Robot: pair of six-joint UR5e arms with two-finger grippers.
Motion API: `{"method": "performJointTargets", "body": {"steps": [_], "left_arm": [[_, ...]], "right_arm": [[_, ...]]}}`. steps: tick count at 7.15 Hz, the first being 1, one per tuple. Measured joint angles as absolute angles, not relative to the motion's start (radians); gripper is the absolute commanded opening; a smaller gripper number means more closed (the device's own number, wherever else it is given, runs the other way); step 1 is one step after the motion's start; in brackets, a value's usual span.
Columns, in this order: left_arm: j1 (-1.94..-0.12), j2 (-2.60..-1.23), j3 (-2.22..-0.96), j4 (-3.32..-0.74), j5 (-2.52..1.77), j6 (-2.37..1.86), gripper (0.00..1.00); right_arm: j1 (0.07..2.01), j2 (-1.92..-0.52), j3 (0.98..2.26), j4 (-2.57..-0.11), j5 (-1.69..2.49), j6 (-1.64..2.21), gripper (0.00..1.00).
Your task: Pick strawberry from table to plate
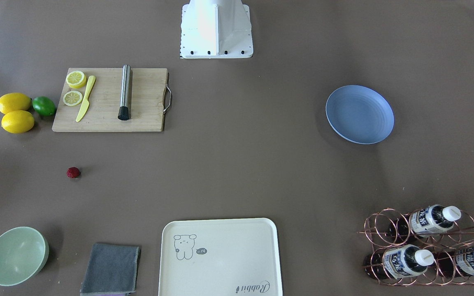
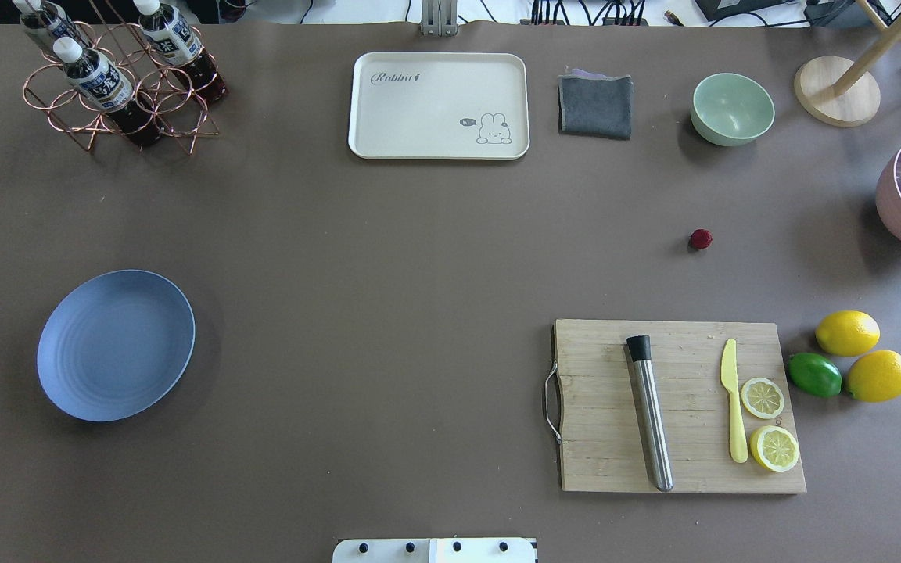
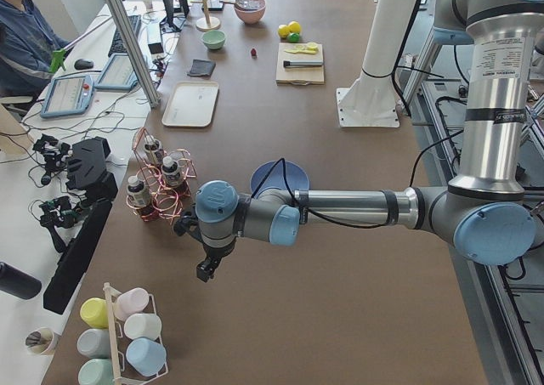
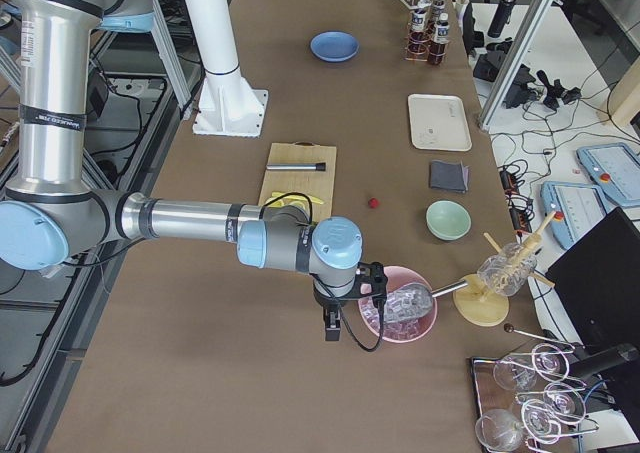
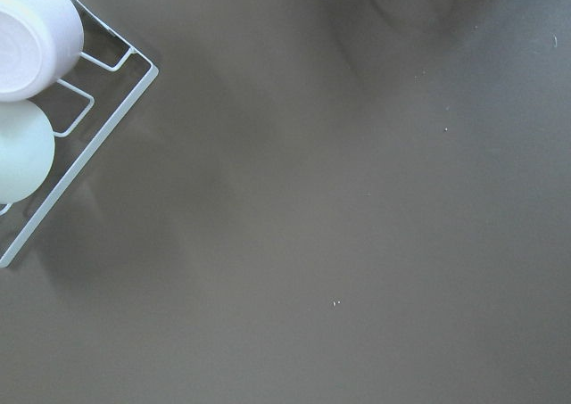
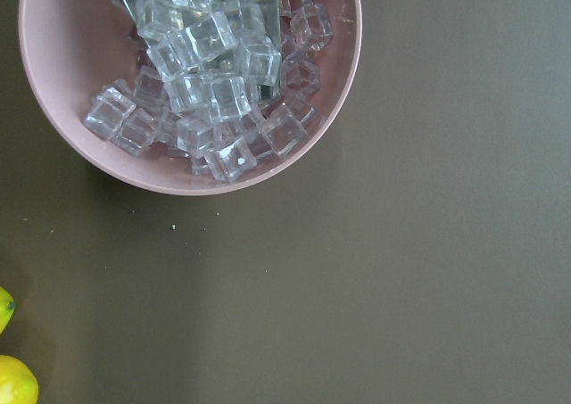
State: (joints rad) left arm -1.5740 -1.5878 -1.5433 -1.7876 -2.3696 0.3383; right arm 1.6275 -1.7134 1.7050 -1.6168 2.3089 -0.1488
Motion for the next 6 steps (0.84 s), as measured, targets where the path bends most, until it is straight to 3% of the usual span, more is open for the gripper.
{"method": "performJointTargets", "body": {"steps": [2, 6], "left_arm": [[-1.548, -1.595, -1.543, -1.884, -2.434, 0.277, 0.98], [-1.301, -1.586, -1.519, -2.209, -2.381, -0.214, 0.98]], "right_arm": [[1.628, -1.712, 1.708, -1.616, 2.321, -0.149, 1.00], [1.596, -1.712, 1.717, -1.493, 2.349, -0.066, 1.00]]}}
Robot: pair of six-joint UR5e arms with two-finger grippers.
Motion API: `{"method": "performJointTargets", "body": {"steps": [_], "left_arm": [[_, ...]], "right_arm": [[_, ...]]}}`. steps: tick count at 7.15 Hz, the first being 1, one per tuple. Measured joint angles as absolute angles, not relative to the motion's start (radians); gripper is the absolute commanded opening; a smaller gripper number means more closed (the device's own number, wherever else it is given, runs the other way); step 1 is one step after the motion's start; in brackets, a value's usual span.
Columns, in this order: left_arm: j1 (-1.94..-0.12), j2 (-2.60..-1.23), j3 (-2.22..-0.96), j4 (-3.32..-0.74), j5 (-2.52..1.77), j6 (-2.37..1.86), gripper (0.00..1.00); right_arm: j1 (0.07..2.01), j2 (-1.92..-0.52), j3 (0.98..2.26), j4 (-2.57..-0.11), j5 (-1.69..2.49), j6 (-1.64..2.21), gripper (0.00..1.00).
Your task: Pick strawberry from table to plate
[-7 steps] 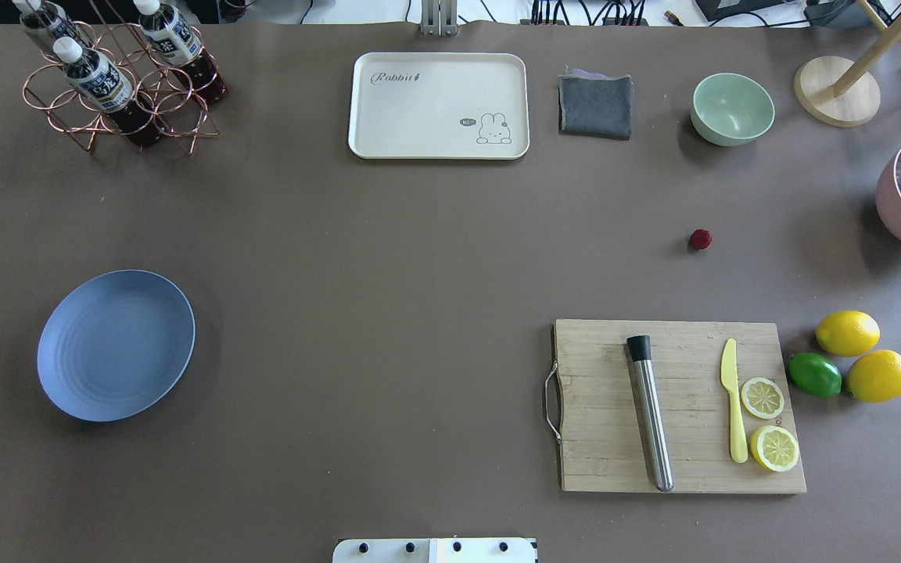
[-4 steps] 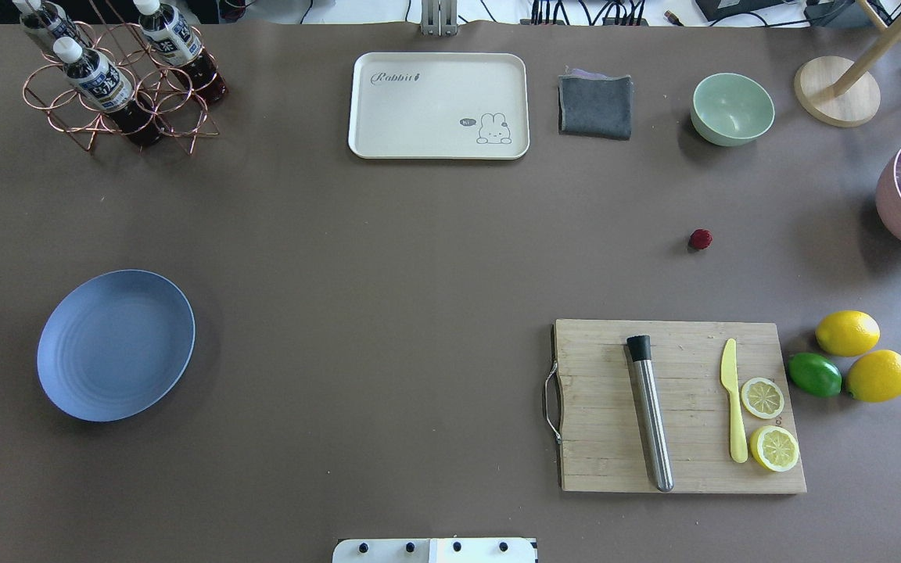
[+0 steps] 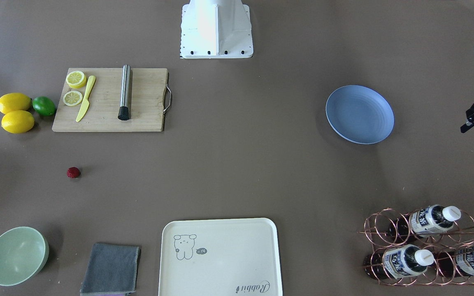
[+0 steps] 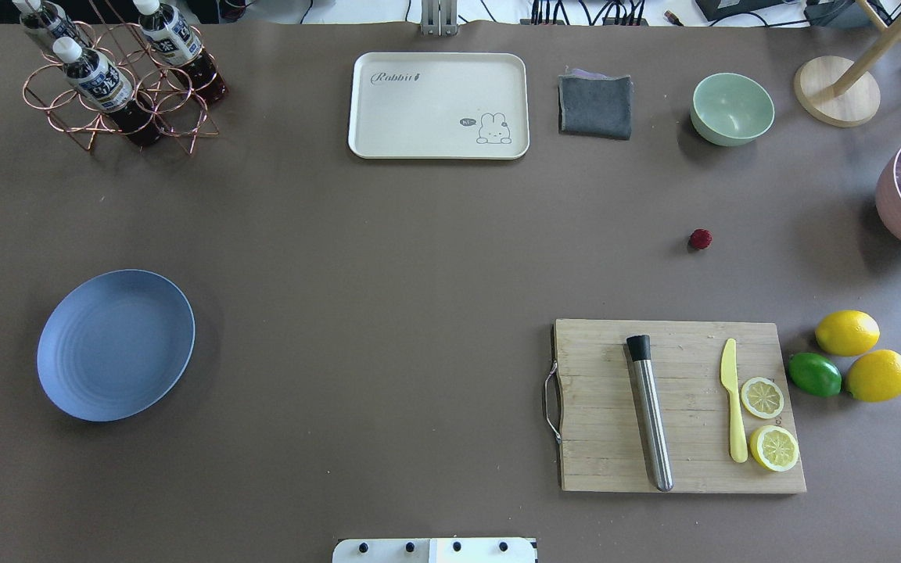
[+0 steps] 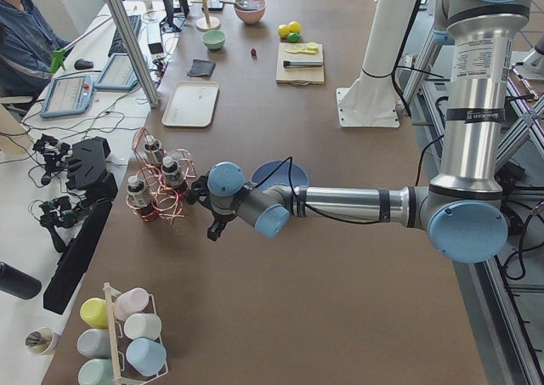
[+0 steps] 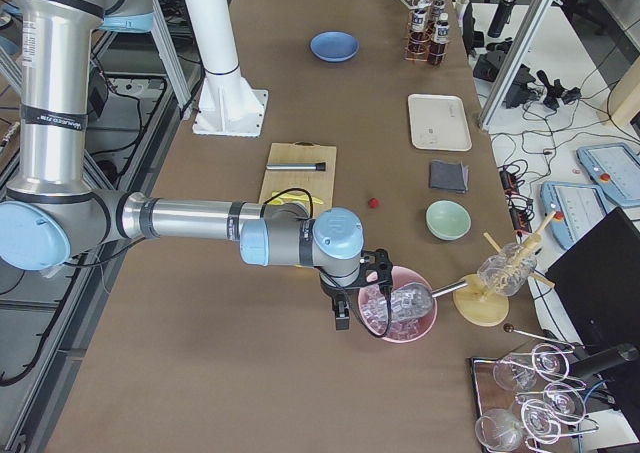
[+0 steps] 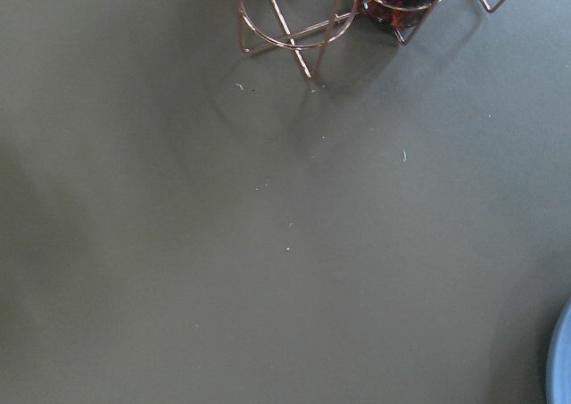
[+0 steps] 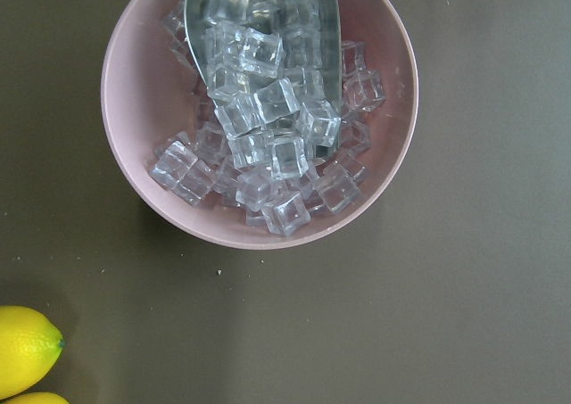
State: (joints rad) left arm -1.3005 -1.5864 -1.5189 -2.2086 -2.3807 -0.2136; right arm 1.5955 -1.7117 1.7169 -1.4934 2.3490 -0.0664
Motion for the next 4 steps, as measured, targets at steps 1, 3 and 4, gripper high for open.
{"method": "performJointTargets", "body": {"steps": [1, 3, 4], "left_arm": [[-1.240, -1.582, -1.515, -2.280, -2.350, -0.334, 0.98], [-1.134, -1.552, -1.511, -2.431, -2.329, -0.530, 0.98], [-1.092, -1.535, -1.510, -2.500, -2.322, -0.606, 0.98]], "right_arm": [[1.577, -1.712, 1.718, -1.459, 2.353, -0.009, 1.00], [1.534, -1.715, 1.719, -1.376, 2.356, 0.102, 1.00], [1.520, -1.718, 1.720, -1.358, 2.356, 0.121, 1.00]]}}
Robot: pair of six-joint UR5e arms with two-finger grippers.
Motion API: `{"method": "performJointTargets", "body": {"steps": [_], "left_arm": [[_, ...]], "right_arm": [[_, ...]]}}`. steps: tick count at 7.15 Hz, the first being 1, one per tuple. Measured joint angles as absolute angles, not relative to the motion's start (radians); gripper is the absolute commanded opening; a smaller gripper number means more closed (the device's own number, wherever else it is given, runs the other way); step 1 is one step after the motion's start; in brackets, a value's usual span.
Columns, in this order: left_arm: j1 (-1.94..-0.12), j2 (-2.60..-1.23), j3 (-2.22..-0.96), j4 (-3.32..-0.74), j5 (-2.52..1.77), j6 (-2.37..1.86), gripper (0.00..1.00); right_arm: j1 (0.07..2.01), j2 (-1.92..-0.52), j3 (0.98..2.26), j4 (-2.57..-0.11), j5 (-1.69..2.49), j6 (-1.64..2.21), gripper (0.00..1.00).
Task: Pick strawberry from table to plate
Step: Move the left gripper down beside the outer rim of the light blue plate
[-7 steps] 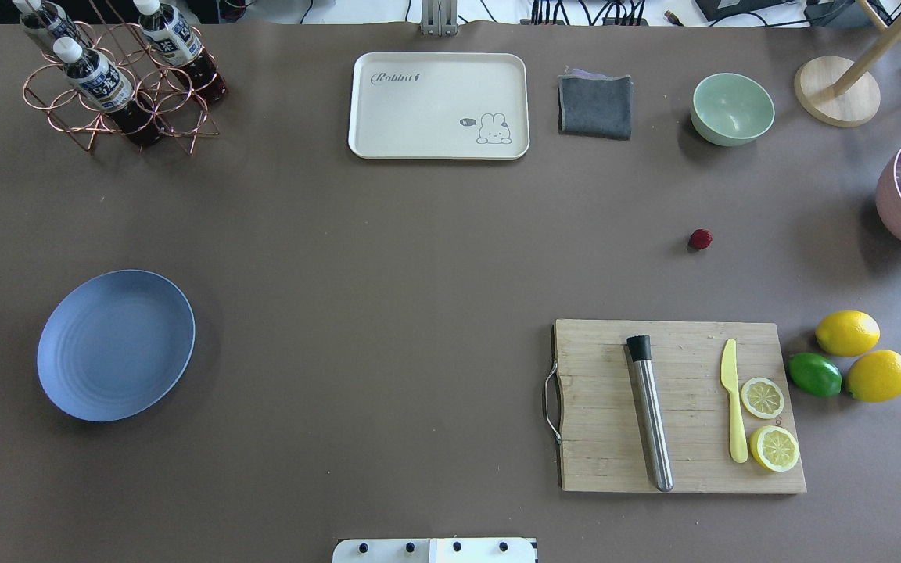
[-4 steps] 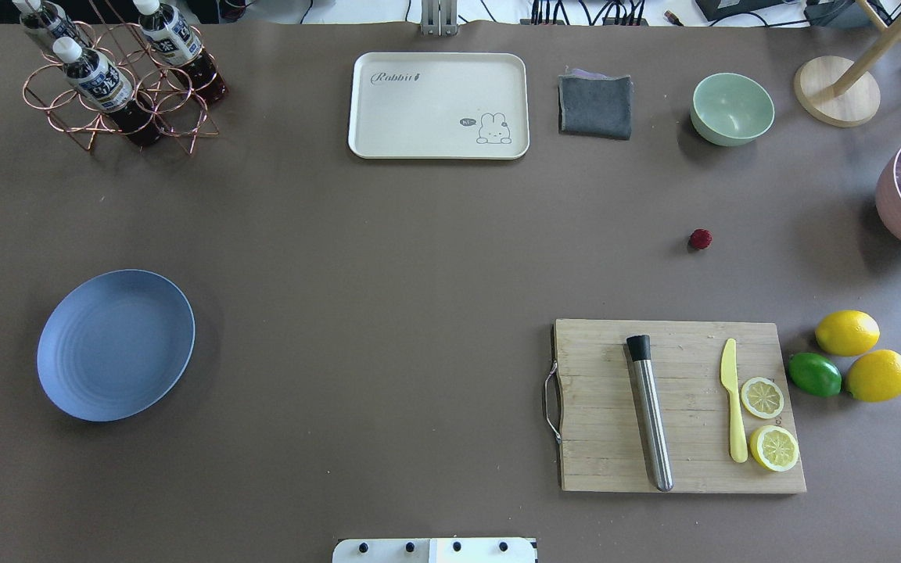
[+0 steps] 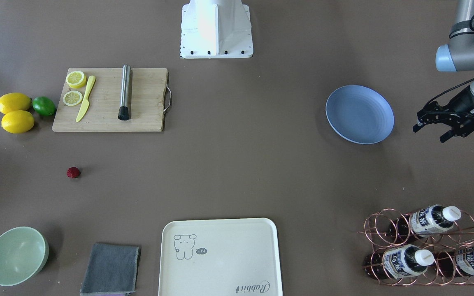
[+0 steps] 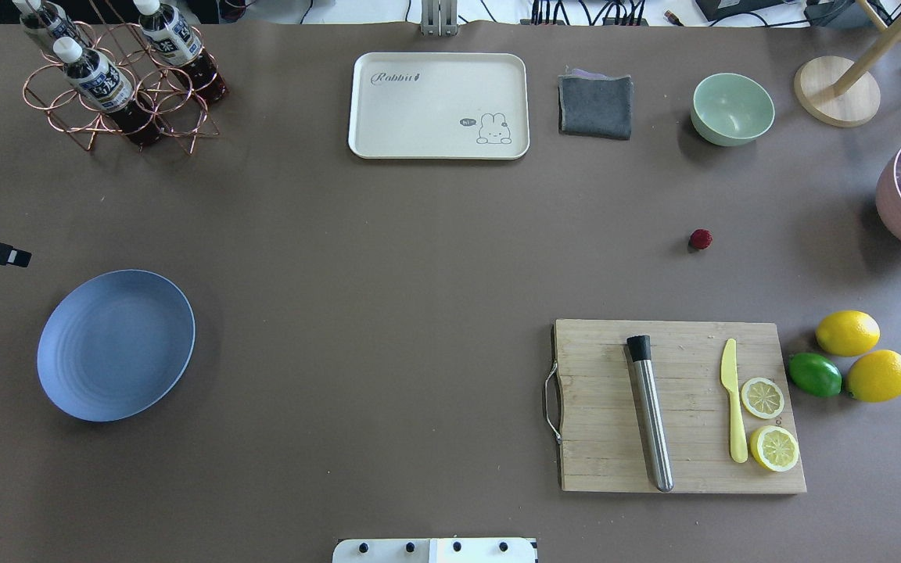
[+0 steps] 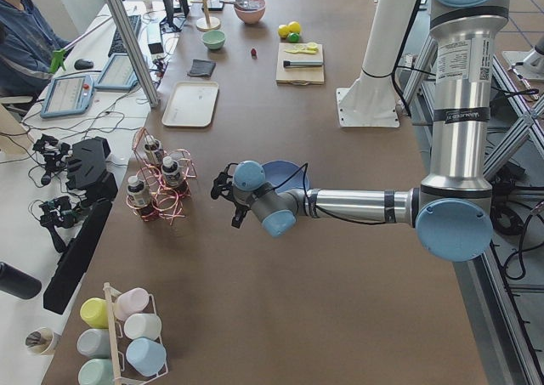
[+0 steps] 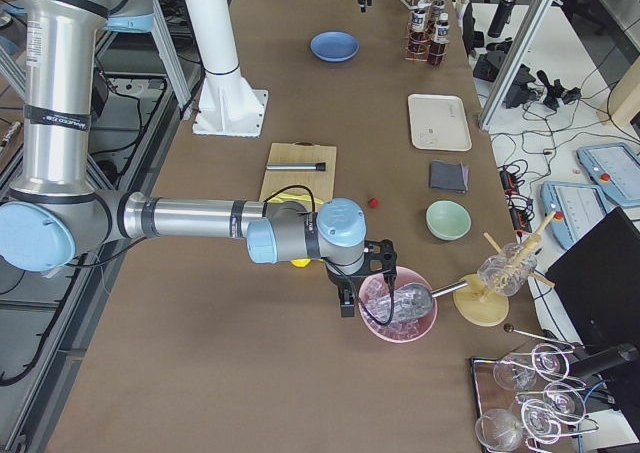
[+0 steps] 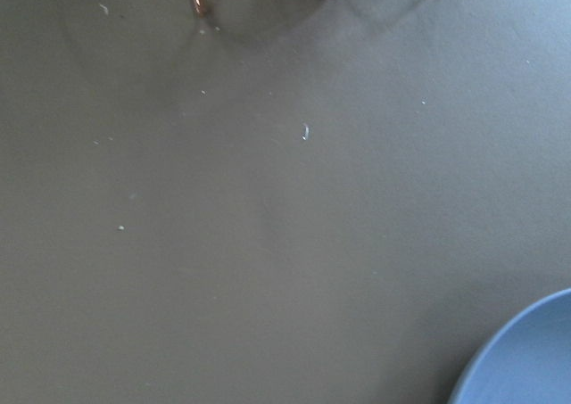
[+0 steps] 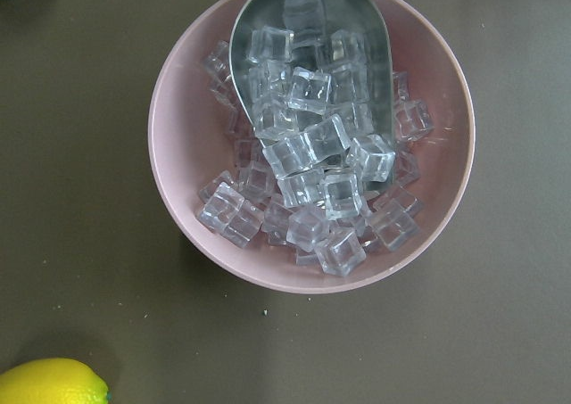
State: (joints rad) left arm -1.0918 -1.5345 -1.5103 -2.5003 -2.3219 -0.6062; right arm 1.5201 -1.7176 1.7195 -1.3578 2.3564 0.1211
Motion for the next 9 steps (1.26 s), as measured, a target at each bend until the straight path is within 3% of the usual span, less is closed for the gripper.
{"method": "performJointTargets", "body": {"steps": [3, 6, 9], "left_arm": [[-0.980, -1.493, -1.511, -2.629, -2.249, -0.730, 0.96], [-0.933, -1.464, -1.503, -2.690, -2.237, -0.751, 0.87], [-0.895, -1.459, -1.492, -2.733, -2.237, -0.752, 0.49]], "right_arm": [[1.507, -1.721, 1.718, -1.347, 2.356, 0.130, 1.00], [1.505, -1.721, 1.716, -1.347, 2.356, 0.130, 1.00], [1.504, -1.721, 1.714, -1.347, 2.356, 0.130, 1.00]]}}
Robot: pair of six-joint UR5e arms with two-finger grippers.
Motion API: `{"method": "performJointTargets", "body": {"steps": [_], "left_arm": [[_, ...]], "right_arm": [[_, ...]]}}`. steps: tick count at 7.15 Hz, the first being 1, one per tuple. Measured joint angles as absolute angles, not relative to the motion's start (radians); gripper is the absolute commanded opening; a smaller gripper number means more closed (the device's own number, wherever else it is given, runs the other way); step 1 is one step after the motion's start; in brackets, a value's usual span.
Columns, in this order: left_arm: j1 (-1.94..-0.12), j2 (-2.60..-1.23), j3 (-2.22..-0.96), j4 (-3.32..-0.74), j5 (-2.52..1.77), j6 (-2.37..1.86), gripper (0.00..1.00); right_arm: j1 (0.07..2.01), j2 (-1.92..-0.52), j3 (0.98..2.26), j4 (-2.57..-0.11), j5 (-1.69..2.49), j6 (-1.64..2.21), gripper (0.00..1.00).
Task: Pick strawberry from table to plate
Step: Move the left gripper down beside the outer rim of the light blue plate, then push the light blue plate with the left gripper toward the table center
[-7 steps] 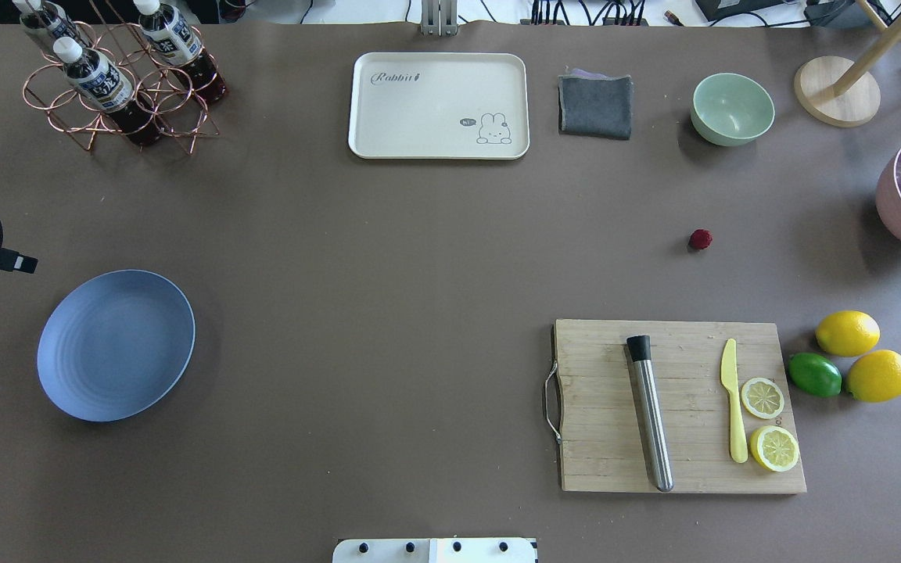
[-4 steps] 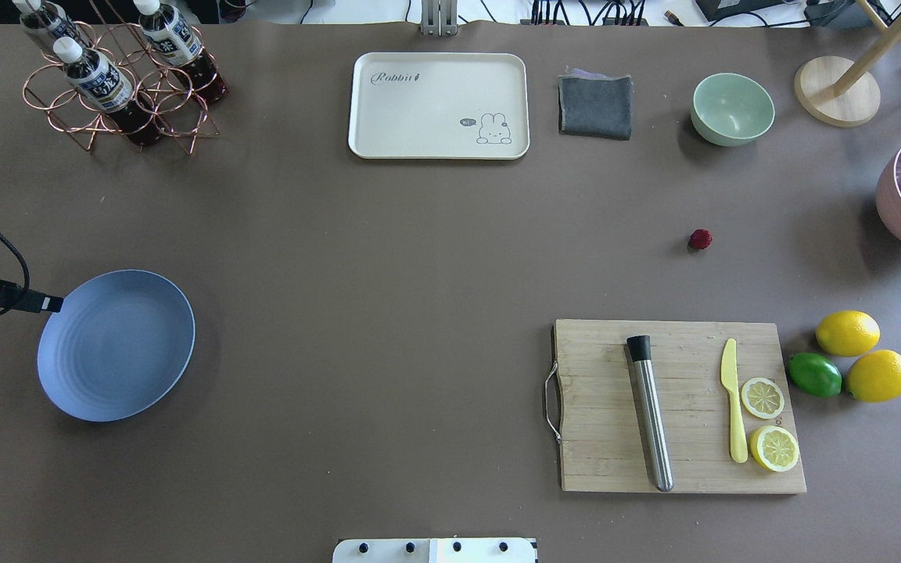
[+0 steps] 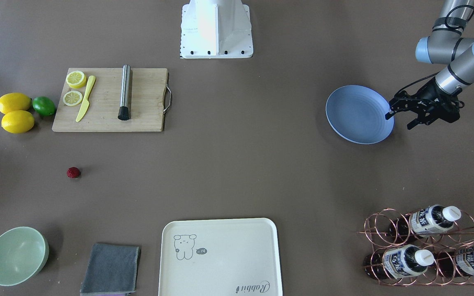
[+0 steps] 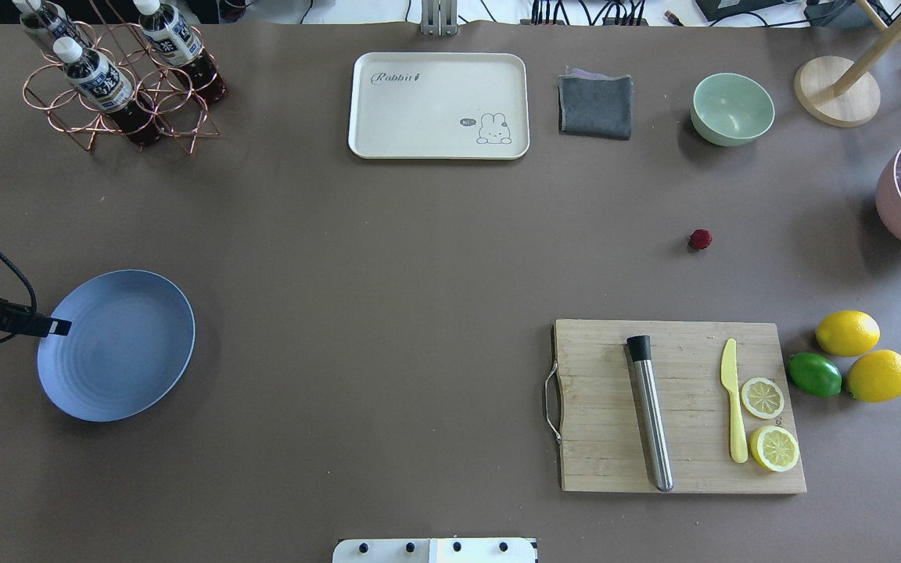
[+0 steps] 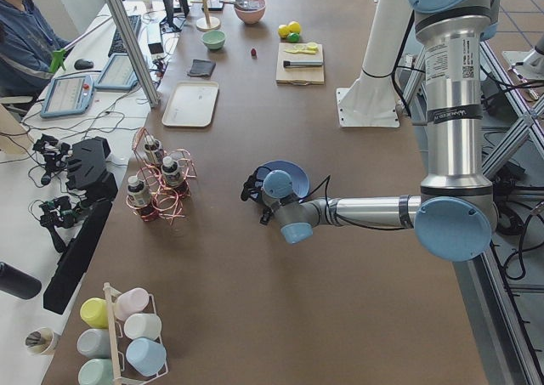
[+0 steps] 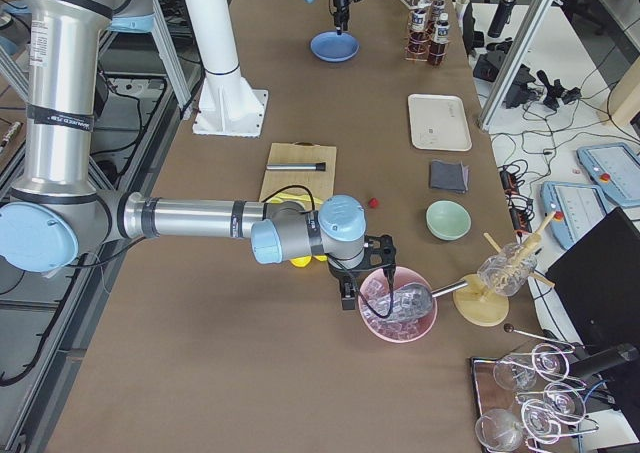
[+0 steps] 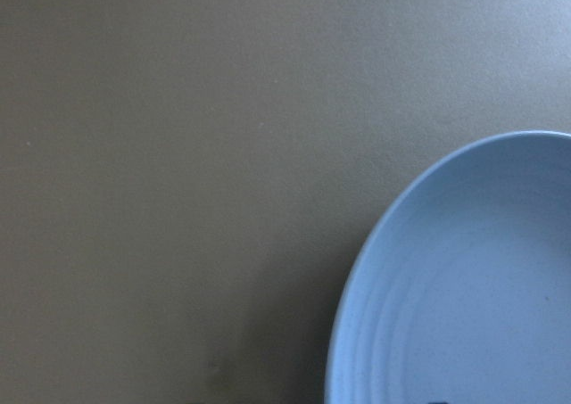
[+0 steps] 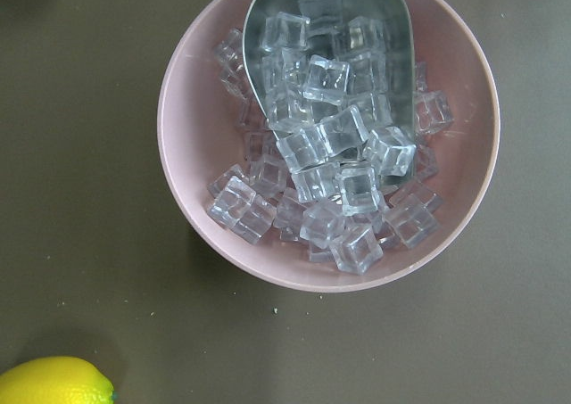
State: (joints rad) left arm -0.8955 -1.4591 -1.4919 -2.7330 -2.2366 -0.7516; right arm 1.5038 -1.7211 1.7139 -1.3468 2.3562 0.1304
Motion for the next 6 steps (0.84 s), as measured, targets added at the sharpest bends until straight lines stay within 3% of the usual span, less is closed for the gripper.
{"method": "performJointTargets", "body": {"steps": [1, 2, 3, 6], "left_arm": [[-0.888, -1.459, -1.492, -2.735, -2.237, -0.752, 0.31], [-0.885, -1.460, -1.491, -2.736, -2.237, -0.752, 0.06], [-0.884, -1.462, -1.492, -2.736, -2.237, -0.752, 0.00], [-0.885, -1.477, -1.514, -2.732, -2.257, -0.760, 0.00]], "right_arm": [[1.503, -1.721, 1.714, -1.347, 2.356, 0.130, 1.00], [1.502, -1.720, 1.713, -1.347, 2.356, 0.131, 1.00], [1.501, -1.720, 1.712, -1.348, 2.356, 0.131, 1.00], [1.500, -1.719, 1.712, -1.347, 2.356, 0.132, 1.00]]}}
